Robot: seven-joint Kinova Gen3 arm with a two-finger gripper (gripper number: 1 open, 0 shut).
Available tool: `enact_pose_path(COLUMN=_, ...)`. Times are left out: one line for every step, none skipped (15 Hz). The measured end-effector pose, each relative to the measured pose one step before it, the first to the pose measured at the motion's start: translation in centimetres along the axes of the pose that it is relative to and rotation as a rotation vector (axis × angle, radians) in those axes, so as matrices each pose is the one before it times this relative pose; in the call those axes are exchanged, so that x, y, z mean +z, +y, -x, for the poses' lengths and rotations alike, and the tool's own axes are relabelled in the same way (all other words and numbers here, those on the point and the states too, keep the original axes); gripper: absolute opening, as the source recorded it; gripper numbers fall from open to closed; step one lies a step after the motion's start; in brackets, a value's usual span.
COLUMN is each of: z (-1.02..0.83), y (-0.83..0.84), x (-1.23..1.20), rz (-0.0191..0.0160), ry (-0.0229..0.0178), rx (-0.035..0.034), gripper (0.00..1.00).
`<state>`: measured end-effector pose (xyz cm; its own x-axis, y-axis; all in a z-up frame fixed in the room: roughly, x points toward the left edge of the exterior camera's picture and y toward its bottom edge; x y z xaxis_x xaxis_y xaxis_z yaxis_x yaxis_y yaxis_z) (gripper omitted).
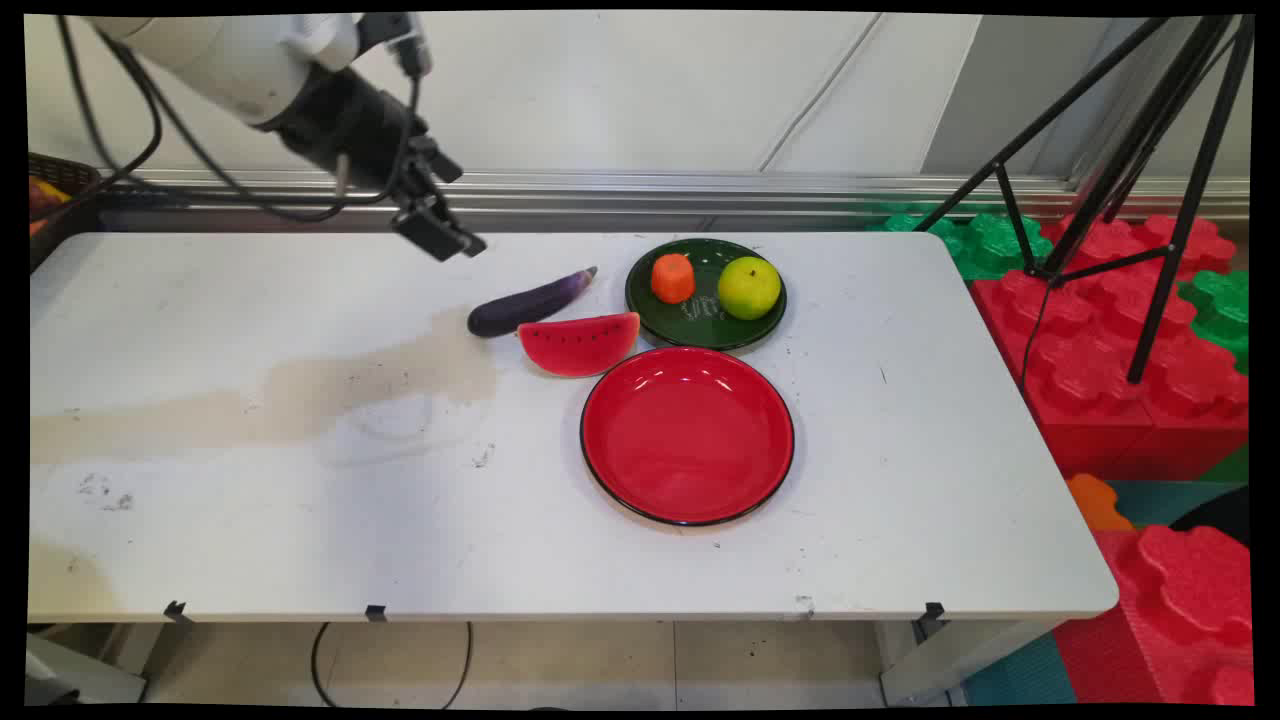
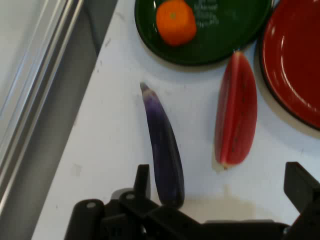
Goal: Pick up the mandarin from the green plate
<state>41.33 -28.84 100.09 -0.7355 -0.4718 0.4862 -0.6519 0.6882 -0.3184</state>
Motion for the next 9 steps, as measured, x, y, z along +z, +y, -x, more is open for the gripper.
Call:
enact_pose_path(z=-0.543, y=0.037, x=0.045, rz=-0.00351, ry=0.00125, rx=-0.00143, gripper=1.00)
enact_pose_path(z=-0.865, y=0.093, x=0.155, rz=-0.00389, ry=0.00085, rx=-0.00026, gripper=1.00)
enact_pose_path(z=-1.020, y=0.115, x=0.239, rz=-0.00497, ry=0.00168, rx=-0.00168, gripper=1.00)
enact_pose_path(z=-1.006, y=0.133, x=0.336, rz=-0.00460, ry=0.00015, rx=-0.00265, gripper=1.00)
enact_pose_path(z=-1.025, y=0.141, x=0.436, rz=-0.00561, ry=-0.00141, rx=-0.00453, gripper=1.00)
enact_pose_path(z=-0.883, y=0.093, x=0.423, rz=-0.00492, ry=-0.00157, rx=-0.00387, gripper=1.00)
enact_pose_path(z=-0.980, y=0.125, x=0.514, rz=-0.00579, ry=-0.00345, rx=-0.00406, gripper=1.00)
enact_pose_path(z=-0.964, y=0.141, x=0.548, rz=-0.00608, ry=-0.00486, rx=-0.00297, gripper=1.00)
enact_pose_path(z=-0.832, y=0.109, x=0.530, rz=-0.00469, ry=-0.00437, rx=-0.00235, gripper=1.00)
